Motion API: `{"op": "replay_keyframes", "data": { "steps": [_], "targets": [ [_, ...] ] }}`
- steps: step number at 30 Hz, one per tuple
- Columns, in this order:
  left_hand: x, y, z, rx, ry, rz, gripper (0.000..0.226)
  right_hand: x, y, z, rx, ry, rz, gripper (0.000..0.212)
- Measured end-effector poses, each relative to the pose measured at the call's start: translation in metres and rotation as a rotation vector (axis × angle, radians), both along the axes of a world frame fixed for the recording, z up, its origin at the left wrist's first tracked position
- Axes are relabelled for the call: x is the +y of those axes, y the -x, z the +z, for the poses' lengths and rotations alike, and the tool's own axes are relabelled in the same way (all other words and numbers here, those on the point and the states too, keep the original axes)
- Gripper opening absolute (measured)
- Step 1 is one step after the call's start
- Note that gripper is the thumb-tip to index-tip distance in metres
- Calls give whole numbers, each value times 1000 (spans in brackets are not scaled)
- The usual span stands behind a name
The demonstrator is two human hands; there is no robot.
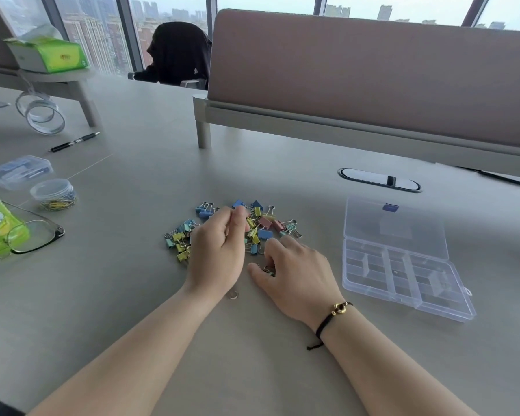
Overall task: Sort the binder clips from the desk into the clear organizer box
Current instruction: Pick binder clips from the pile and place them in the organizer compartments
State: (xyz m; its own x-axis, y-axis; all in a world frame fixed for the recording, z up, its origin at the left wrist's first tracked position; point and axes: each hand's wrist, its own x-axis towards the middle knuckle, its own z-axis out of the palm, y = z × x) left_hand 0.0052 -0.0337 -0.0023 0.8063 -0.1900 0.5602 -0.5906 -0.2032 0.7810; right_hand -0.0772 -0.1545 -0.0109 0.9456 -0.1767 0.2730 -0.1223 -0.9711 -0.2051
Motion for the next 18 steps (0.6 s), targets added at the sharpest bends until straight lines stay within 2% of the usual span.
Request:
{"op": "replay_keyframes", "data": {
  "steps": [4, 12, 18],
  "targets": [
    [0, 3, 1, 7, 11, -22, 38, -1, -3, 3, 18, 67, 31, 36],
    [2, 1, 1, 66, 29, -48, 39, -4, -2, 1, -26, 28, 30, 26],
    [0, 2, 0, 74, 16, -70, 40, -5, -2, -1, -33, 68, 130, 23]
  ]
}}
